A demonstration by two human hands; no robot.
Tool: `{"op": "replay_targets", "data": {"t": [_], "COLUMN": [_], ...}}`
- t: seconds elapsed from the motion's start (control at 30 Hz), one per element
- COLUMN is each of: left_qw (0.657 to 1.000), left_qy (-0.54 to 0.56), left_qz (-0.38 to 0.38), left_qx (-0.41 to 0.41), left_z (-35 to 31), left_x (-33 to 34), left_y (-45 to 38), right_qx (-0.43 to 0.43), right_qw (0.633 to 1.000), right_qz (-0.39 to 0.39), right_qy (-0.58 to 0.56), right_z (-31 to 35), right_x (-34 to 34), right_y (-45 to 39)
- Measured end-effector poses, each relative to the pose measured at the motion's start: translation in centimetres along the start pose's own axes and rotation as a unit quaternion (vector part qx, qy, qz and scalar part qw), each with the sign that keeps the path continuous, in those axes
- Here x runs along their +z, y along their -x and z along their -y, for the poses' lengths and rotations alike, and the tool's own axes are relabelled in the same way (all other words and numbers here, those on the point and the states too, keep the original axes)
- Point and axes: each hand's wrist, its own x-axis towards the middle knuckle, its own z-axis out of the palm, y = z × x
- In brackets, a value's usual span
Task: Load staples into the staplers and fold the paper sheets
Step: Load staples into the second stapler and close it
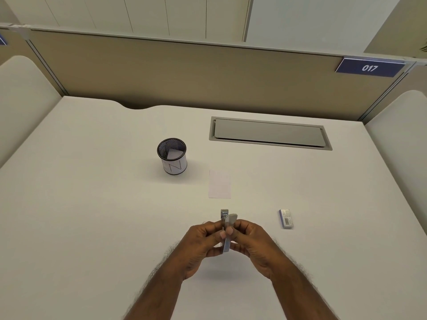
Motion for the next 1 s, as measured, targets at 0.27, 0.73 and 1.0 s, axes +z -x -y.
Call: {"op": "replay_targets", "data": {"t": [0.27,0.73,1.0], "left_qw": [0.999,0.977,0.944], "left_qy": [-0.02,-0.145,-0.294], "left_qz": [-0.019,-0.097,-0.108], "left_qx": [-0.038,-0.125,-0.104], "left_z": [1.0,1.7,2.7], "left_x": [-0.4,-1.6,-2.5], "left_y": [-0.3,-2.2,-3.6], "right_qx": [-0.007,-0.038,-0.002], "right_qw": [0.989,0.853,0.805], "right_qz": [-0.076,-0.243,-0.231], "right_qy": [0.127,0.46,0.546], "right_z": [-2.2,-6.1,-7.1], "right_x": [0.3,3.6,4.2], "right_y": [-0.3,-1.7,-2.8]}}
